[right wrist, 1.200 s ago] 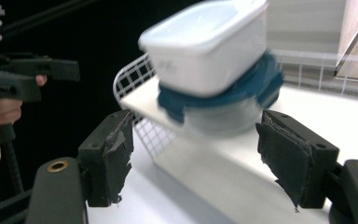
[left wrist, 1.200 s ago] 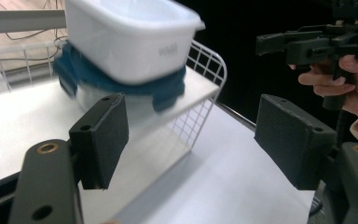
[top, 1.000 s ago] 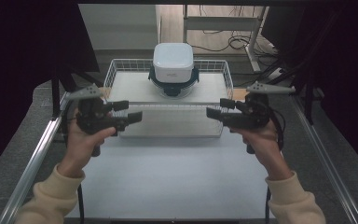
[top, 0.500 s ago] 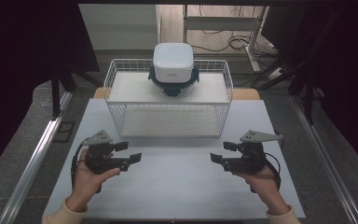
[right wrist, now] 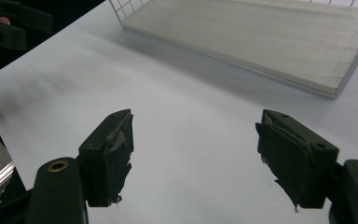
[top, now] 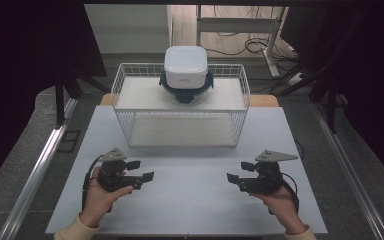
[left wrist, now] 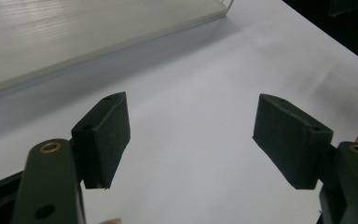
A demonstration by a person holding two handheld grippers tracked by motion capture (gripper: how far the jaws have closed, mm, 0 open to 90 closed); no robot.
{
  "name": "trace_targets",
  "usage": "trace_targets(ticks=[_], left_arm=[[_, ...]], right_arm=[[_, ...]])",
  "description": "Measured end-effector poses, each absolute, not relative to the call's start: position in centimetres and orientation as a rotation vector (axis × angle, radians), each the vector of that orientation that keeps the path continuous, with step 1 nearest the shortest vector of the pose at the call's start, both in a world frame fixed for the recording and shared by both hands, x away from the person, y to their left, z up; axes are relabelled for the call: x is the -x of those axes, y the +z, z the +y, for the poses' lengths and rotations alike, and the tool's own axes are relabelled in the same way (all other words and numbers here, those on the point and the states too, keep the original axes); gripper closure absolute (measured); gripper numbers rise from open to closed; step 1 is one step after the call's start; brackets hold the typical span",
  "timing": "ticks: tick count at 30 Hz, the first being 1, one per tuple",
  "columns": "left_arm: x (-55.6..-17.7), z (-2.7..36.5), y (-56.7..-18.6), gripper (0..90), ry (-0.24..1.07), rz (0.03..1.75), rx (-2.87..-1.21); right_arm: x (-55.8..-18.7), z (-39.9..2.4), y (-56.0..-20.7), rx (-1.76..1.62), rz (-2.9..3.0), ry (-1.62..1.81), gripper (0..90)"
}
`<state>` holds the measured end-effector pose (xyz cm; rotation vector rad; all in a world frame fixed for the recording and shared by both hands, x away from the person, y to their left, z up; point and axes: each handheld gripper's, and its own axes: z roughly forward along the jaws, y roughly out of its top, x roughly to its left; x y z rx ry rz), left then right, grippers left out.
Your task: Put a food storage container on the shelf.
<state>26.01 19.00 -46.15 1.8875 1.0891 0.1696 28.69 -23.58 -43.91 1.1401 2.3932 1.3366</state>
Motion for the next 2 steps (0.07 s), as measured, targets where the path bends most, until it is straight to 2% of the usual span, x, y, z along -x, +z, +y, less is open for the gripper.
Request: trace_targets(ticks=[2], left_arm=[[-25.97, 19.11, -46.23, 26.5, 0.168, 1.095, -1.881]], right_arm=[[-28.63, -23.64, -43.99, -1.131, 2.382, 1.337, 26.5]])
